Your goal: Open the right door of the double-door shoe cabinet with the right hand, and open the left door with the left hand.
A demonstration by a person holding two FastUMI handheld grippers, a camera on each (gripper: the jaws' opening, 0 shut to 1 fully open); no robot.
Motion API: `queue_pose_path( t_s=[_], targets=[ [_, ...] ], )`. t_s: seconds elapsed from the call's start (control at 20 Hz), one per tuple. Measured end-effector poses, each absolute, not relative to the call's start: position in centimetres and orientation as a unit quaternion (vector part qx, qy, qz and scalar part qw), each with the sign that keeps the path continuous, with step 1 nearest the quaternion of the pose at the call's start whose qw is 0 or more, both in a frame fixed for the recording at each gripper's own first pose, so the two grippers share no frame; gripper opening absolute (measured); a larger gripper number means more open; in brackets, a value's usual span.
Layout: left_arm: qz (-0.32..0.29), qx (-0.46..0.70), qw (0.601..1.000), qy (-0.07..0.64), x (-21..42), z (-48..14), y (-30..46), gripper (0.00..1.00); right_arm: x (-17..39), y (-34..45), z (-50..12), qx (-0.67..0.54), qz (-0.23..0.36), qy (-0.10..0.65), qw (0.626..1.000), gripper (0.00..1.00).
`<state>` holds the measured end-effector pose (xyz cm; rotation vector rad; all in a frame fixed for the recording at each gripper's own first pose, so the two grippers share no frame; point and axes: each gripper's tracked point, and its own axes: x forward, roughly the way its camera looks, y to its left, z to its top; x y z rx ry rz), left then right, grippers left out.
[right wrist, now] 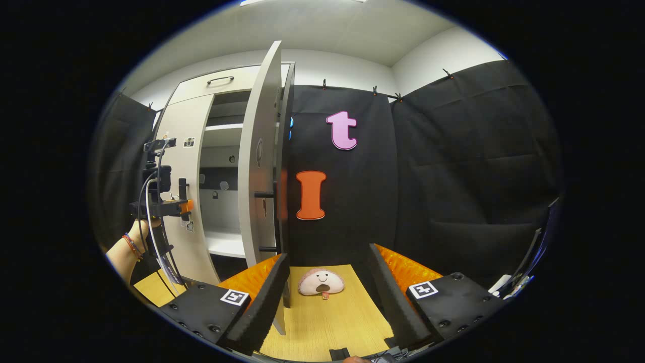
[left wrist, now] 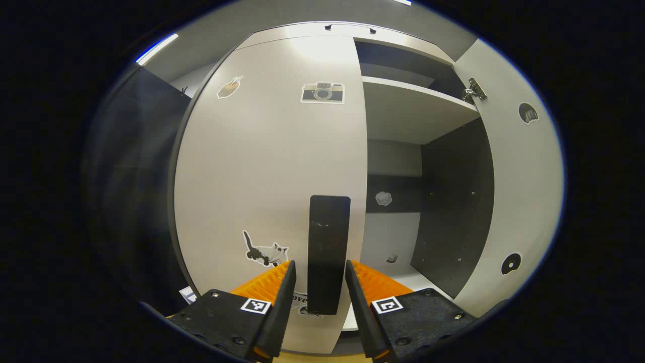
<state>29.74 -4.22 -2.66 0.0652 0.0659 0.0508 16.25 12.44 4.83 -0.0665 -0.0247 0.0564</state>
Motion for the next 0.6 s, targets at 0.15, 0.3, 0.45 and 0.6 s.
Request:
queue_pose_path(
  t_s=[0.15, 0.3, 0.45, 0.6],
  targets=[
    [0.018, 0.031, 0.999, 0.033, 29.7, -2.8, -4.4, 0.38, 16.4, 12.3, 4.9, -0.033, 0.025, -0.018, 0.999, 1.00],
    [0.013, 0.035, 0.999, 0.037, 29.7, -3.2, -4.4, 0.31, 16.4, 12.7, 5.0, -0.034, 0.028, -0.017, 0.999, 0.99],
    [0.006, 0.032, 0.999, 0.032, 29.3, -3.1, -4.3, 0.21, 16.7, 13.3, 4.9, -0.040, 0.036, -0.015, 0.998, 0.99],
    [-0.009, 0.029, 0.999, 0.035, 27.9, -3.0, -4.1, 0.14, 16.9, 14.5, 4.8, -0.039, 0.051, -0.006, 0.998, 0.99]
  ],
)
